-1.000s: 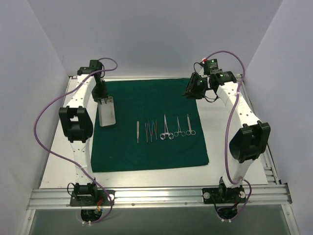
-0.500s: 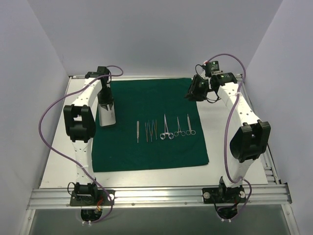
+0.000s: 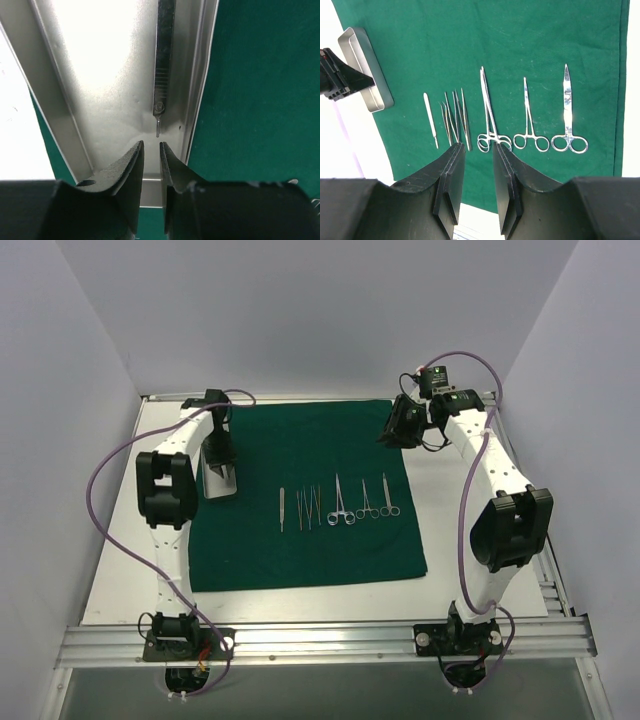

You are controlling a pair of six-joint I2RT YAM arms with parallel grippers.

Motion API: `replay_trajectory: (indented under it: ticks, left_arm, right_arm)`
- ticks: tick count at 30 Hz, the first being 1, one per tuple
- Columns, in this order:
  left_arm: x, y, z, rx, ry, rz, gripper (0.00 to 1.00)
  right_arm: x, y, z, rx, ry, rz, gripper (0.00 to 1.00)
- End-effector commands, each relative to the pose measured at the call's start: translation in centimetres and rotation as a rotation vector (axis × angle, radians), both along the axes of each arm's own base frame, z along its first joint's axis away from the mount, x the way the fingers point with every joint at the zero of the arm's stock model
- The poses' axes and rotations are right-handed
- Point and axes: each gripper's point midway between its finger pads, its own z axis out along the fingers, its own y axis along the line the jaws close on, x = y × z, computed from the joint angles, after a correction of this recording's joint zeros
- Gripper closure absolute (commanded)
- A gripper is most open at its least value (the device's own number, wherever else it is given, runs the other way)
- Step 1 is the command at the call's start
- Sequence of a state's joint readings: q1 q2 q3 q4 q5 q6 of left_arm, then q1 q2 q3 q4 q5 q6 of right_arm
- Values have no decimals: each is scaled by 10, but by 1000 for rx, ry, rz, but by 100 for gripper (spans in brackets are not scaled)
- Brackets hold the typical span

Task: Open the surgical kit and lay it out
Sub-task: Pick up the medical item from the container.

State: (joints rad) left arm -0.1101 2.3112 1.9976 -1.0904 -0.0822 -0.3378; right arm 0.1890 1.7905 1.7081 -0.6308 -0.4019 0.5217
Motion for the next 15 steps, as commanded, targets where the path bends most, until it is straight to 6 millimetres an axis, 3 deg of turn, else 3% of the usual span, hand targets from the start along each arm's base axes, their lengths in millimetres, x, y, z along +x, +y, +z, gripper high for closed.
replay_trajectory:
  ticks: [1, 15]
  left_arm:
    - [15, 1, -2, 15, -43, 6, 72]
    - [21, 1, -15, 36, -11, -8, 72]
  right_arm:
    - [-5, -2, 15, 13, -33, 10, 70]
    - [-4, -2, 15, 13, -33, 8, 70]
